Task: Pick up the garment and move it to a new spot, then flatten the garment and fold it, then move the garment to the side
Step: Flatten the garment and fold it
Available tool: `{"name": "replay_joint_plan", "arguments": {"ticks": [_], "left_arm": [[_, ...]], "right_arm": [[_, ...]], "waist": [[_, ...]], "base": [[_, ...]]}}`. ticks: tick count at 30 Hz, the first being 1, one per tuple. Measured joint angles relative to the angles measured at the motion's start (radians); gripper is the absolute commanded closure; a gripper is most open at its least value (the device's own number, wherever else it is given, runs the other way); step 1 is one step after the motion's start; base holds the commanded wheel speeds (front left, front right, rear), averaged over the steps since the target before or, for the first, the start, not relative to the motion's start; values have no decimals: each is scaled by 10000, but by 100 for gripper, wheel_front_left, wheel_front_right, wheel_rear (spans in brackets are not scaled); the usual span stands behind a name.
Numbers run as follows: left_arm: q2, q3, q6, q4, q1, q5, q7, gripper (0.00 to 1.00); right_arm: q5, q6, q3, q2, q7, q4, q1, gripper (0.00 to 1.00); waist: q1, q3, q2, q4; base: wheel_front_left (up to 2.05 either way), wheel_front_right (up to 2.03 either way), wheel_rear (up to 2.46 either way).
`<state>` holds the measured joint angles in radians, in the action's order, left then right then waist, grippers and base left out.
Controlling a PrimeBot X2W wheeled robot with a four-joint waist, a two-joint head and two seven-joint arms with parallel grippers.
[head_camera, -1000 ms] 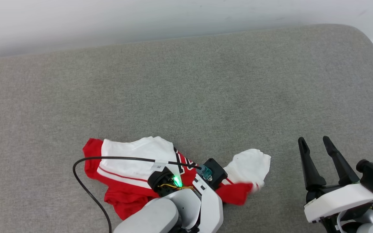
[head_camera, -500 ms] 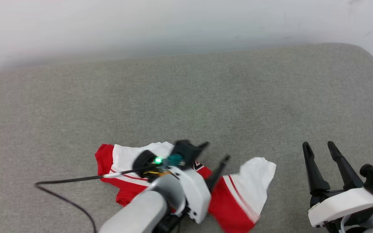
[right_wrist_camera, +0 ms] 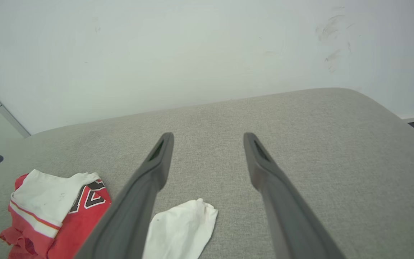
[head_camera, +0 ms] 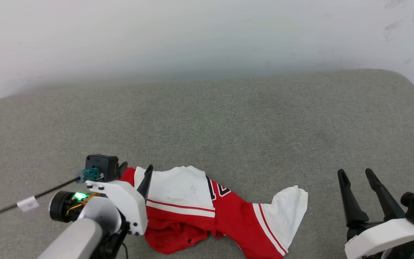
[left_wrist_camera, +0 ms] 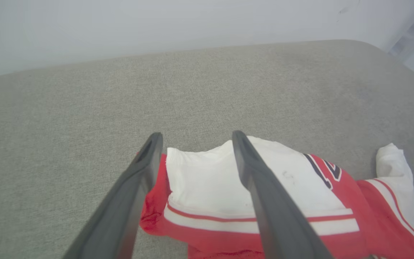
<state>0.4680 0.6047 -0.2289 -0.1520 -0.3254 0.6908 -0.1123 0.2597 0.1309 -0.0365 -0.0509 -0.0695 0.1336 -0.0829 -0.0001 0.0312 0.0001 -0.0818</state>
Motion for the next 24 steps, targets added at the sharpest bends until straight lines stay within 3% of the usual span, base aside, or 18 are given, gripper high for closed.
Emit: {"name": "replay_joint_plan", "arguments": {"ticks": [8, 16, 17, 18, 19, 24], "left_arm": [[941, 77, 662, -67, -270, 1185, -2842, 0], [1060, 236, 1141, -470, -1003, 1528, -3885, 1], [1045, 253, 1206, -520, -1054, 1563, -3931, 55], [1018, 261, 1252, -545, -1113, 1597, -3946, 82], [1016, 295, 1290, -556, -1181, 1523, -3914, 100], [976, 265, 1363, -504, -1368, 1312, -3455, 100]], "right_arm": [[36, 0, 54, 0, -29, 100, 14, 0], [140, 0, 146, 0, 134, -113, 247, 0], [140, 0, 142, 0, 161, -151, 272, 0], [142, 0, 157, 0, 176, -190, 307, 0], [146, 0, 167, 0, 198, -222, 360, 0], [182, 0, 92, 0, 290, -339, 392, 0]], "waist": [[0, 452, 0, -57], [1, 1076, 0, -316], [1, 1128, 0, -351], [1, 1169, 0, -386], [1, 1201, 0, -417], [1, 1238, 0, -409]], "base": [[0, 0, 0], [0, 0, 0], [0, 0, 0], [0, 0, 0], [0, 0, 0], [0, 0, 0]]}}
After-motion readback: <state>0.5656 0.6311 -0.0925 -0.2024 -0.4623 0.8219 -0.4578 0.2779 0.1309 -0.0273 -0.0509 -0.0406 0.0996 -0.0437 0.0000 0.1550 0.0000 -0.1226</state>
